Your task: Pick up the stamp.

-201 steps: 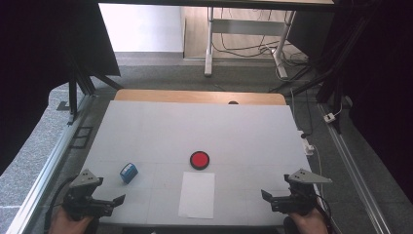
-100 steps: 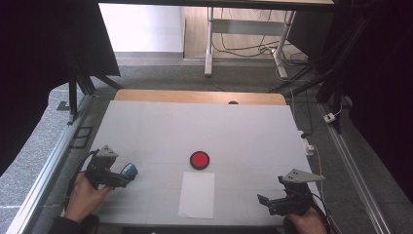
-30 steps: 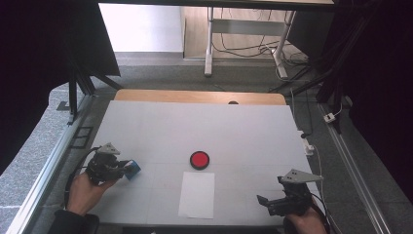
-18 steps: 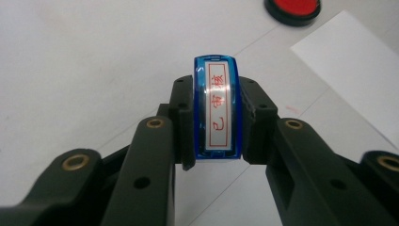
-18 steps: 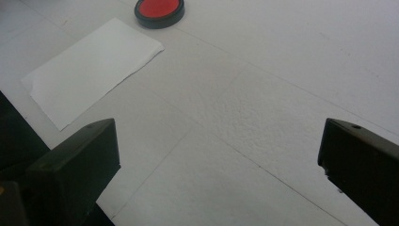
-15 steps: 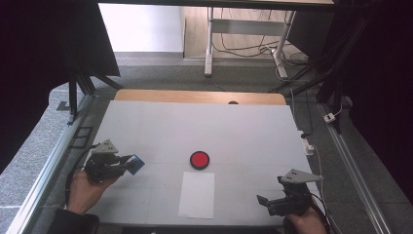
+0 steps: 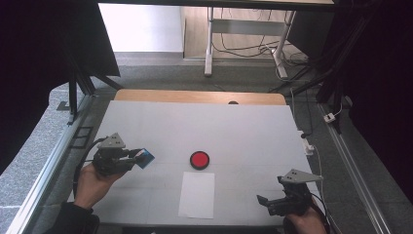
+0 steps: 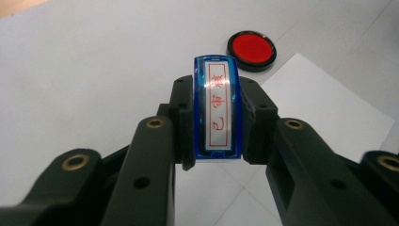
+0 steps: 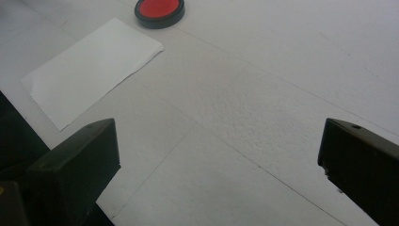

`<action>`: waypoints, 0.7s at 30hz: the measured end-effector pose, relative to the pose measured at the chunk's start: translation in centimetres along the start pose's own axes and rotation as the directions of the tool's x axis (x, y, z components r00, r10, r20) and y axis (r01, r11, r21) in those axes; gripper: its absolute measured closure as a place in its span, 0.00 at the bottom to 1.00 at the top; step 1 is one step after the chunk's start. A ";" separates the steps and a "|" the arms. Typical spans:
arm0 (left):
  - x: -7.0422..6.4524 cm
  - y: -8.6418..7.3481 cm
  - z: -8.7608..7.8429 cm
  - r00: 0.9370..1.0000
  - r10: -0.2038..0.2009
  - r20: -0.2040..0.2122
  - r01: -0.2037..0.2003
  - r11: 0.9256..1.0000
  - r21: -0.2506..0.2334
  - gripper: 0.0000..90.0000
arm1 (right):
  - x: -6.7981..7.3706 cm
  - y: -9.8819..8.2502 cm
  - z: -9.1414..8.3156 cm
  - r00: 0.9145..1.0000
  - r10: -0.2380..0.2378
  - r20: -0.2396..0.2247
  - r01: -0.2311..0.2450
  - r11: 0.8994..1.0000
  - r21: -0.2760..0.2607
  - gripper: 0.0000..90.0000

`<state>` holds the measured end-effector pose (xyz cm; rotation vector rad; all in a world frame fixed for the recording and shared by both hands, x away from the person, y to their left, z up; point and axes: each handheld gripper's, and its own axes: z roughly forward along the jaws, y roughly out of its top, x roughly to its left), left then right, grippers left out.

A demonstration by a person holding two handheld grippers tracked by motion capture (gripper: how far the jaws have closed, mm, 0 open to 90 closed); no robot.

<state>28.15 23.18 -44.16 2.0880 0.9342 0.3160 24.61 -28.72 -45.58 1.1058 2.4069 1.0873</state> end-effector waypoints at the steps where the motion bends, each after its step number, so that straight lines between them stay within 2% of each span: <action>1: -0.1 0.3 0.0 1.000 0.011 0.005 -0.011 1.000 -0.002 0.78 | 0.0 0.0 0.0 1.000 0.000 0.000 0.000 1.000 0.000 0.00; 2: -0.4 0.8 0.1 1.000 0.026 0.017 -0.025 1.000 -0.012 0.78 | 0.0 0.0 0.0 1.000 0.000 0.000 0.000 1.000 0.000 0.00; 6: -0.8 1.4 0.4 0.998 0.043 0.041 -0.042 0.999 -0.022 0.78 | 0.0 0.0 0.0 1.000 0.001 0.000 -0.001 1.000 0.000 0.00; 12: -1.5 2.6 1.1 0.993 0.085 0.079 -0.083 0.996 -0.029 0.78 | 0.0 0.0 0.0 1.000 0.002 0.000 -0.002 1.000 -0.001 0.00; 21: -2.3 4.4 2.2 0.984 0.104 0.146 -0.098 0.994 -0.050 0.78 | 0.1 0.0 0.0 1.000 -0.011 0.003 0.011 1.000 -0.003 0.00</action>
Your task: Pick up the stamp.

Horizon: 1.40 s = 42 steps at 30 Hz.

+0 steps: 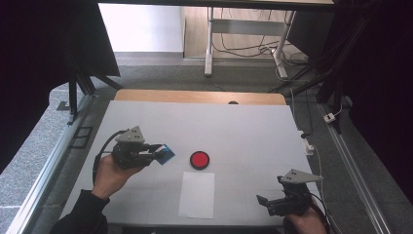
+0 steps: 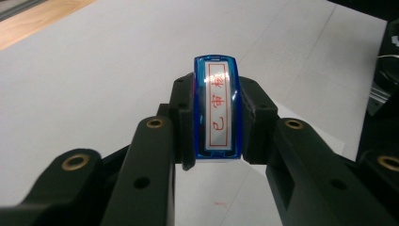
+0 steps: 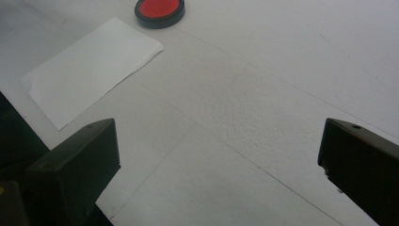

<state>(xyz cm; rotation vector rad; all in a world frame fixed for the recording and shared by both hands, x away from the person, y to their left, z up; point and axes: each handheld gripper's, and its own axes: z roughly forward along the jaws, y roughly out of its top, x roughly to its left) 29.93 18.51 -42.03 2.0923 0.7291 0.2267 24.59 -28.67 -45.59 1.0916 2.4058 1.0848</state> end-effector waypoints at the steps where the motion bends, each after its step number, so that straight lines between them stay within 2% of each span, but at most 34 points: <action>1: -0.1 0.2 0.2 1.000 0.004 0.004 -0.004 1.000 0.001 0.78 | 0.0 0.0 0.0 1.000 0.000 0.001 0.000 1.000 0.000 0.00; 7: -0.4 1.0 1.2 0.999 0.030 0.036 -0.030 1.000 0.004 0.78 | 0.0 0.0 0.0 1.000 -0.001 0.005 0.001 1.000 0.000 0.00; 16: -0.9 2.1 2.4 0.994 0.072 0.083 -0.072 0.997 0.000 0.78 | 0.0 0.0 -0.1 1.000 0.001 0.000 -0.001 1.000 -0.006 0.00; 22: -1.2 2.7 3.0 0.987 0.093 0.128 -0.092 0.996 -0.016 0.78 | 0.0 0.0 -0.1 1.000 0.001 -0.002 -0.001 1.000 -0.006 0.00; 26: -1.4 3.0 3.3 0.979 0.107 0.175 -0.103 0.994 -0.031 0.78 | 0.0 0.0 -0.1 1.000 0.002 -0.004 -0.002 1.000 -0.007 0.00; 29: -1.6 3.1 3.5 0.974 0.115 0.196 -0.111 0.993 -0.033 0.78 | 0.0 0.0 -0.1 1.000 0.000 -0.004 0.000 1.000 -0.006 0.00; 33: -1.8 3.2 3.7 0.971 0.120 0.205 -0.116 0.993 -0.029 0.78 | 0.0 0.0 -0.1 1.000 0.000 -0.005 0.000 1.000 -0.004 0.00; 42: -1.8 3.0 3.8 0.972 0.114 0.204 -0.113 0.993 -0.016 0.78 | 0.0 0.0 -0.2 1.000 -0.006 -0.005 0.006 1.000 -0.013 0.00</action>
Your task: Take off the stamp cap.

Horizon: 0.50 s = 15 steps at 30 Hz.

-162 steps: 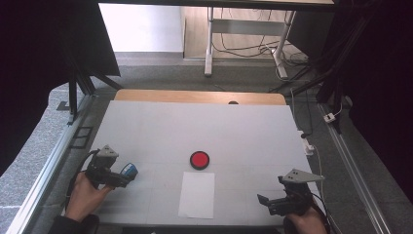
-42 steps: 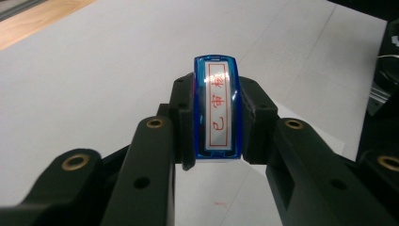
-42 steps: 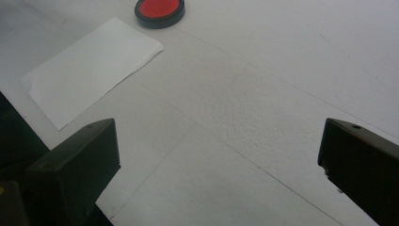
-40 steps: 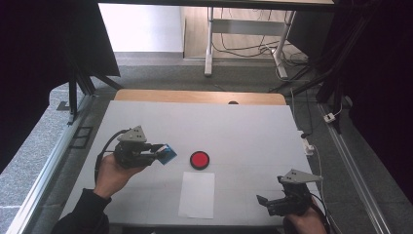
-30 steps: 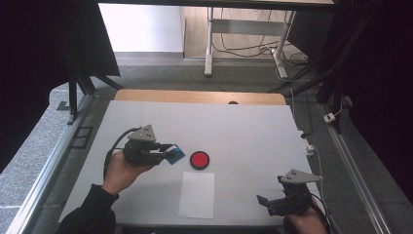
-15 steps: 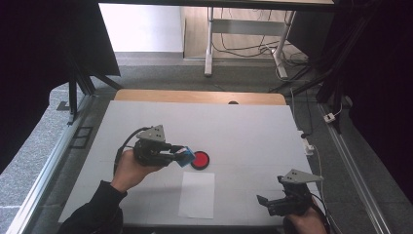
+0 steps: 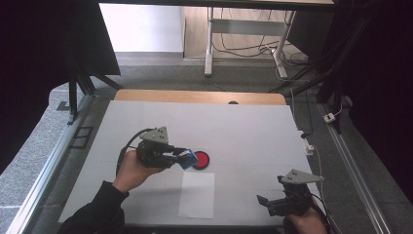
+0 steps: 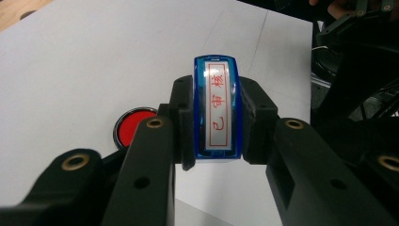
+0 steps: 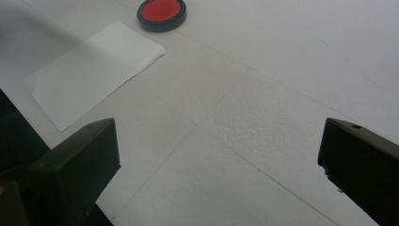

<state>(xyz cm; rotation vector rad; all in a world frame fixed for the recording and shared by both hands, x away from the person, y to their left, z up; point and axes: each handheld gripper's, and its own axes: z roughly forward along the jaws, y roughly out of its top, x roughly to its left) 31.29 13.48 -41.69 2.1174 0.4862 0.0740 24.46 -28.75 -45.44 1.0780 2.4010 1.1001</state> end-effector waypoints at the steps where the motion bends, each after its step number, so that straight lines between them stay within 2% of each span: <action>1: 0.0 0.0 0.0 1.000 0.002 0.001 -0.002 1.000 0.001 0.78 | 0.0 0.0 0.0 1.000 -0.001 -0.001 0.001 1.000 -0.008 0.00; 4: 0.0 -0.1 0.0 1.000 -0.001 0.004 0.001 1.000 0.001 0.78 | 0.1 0.1 0.0 1.000 -0.006 -0.007 0.006 1.000 -0.012 0.00; 7: 0.1 -0.3 0.0 1.000 -0.004 0.008 0.004 1.000 0.007 0.78 | 0.4 0.4 0.1 0.999 -0.015 -0.032 0.014 0.999 -0.031 0.00; 8: 0.1 -0.4 0.1 1.000 -0.007 0.009 0.007 1.000 0.007 0.78 | 0.8 0.7 0.3 0.999 -0.035 -0.042 0.033 0.999 -0.044 0.00; 11: 0.0 -0.5 0.1 1.000 -0.004 0.015 0.004 1.000 0.011 0.78 | 1.1 1.0 0.5 0.997 -0.053 -0.060 0.049 0.997 -0.055 0.00; 15: -0.1 -0.5 0.1 1.000 0.000 0.022 0.000 1.000 0.011 0.78 | 1.7 1.9 1.1 0.990 -0.102 -0.098 0.096 0.993 -0.064 0.00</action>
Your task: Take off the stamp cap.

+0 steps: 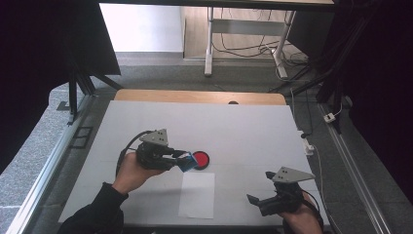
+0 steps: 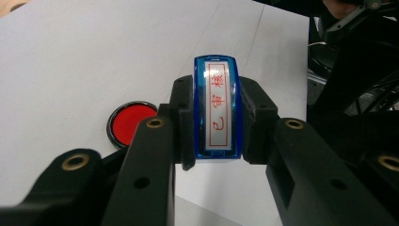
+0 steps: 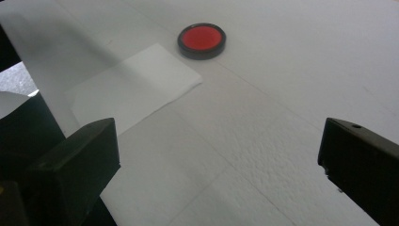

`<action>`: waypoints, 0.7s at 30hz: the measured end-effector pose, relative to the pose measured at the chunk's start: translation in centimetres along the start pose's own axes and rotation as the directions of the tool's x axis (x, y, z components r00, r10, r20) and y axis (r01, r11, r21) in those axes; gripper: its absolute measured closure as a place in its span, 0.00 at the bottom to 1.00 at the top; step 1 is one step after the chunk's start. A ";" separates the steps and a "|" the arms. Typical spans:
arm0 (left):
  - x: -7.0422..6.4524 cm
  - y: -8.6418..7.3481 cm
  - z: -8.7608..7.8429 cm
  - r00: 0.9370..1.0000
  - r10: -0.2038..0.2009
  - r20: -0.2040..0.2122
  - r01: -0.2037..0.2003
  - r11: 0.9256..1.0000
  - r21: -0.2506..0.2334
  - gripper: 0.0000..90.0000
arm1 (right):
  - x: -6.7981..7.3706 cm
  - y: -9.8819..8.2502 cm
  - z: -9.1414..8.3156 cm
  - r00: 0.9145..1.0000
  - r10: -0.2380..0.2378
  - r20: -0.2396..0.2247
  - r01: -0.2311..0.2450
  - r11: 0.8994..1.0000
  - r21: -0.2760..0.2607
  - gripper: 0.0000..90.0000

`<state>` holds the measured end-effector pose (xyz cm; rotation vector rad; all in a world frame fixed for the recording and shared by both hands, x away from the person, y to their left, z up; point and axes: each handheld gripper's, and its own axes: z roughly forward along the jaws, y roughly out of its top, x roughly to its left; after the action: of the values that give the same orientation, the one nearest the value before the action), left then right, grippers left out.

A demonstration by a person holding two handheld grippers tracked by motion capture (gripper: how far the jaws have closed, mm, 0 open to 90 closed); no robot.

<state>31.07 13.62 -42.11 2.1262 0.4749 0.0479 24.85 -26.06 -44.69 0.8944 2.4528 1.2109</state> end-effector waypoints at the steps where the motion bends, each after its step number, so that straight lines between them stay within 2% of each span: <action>1: 0.0 0.0 0.0 1.000 0.001 0.002 -0.001 1.000 -0.001 0.78 | 0.1 0.2 0.2 1.000 -0.010 -0.007 0.010 1.000 0.001 0.00; 5: 0.0 0.0 -0.1 1.000 0.000 0.005 0.000 1.000 -0.003 0.78 | 0.8 1.0 1.2 0.996 -0.019 -0.087 0.019 1.000 -0.005 0.00; 9: -0.1 -0.1 0.0 1.000 0.001 0.006 -0.001 1.000 -0.001 0.78 | 1.4 1.9 2.2 0.990 -0.065 -0.125 0.066 0.998 0.002 0.00; 11: -0.1 -0.1 0.0 1.000 0.004 0.009 -0.004 1.000 -0.001 0.78 | 1.5 2.4 2.7 0.987 -0.067 -0.144 0.069 0.998 0.008 0.00; 13: -0.1 -0.1 -0.1 1.000 0.008 0.011 -0.008 1.000 0.000 0.78 | 1.5 2.9 3.2 0.984 -0.058 -0.169 0.057 0.998 -0.012 0.00; 15: -0.2 -0.1 -0.1 1.000 0.011 0.014 -0.011 1.000 -0.001 0.78 | 1.6 3.3 3.7 0.983 -0.055 -0.174 0.052 0.998 -0.020 0.00; 21: -0.1 -0.1 -0.2 1.000 0.015 0.023 -0.015 1.000 -0.005 0.78 | 1.9 3.9 4.7 0.976 -0.084 -0.199 0.081 0.996 -0.023 0.00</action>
<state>30.87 13.76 -42.03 2.1235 0.4445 0.0334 27.23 -20.13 -44.44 0.6895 2.6027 1.3470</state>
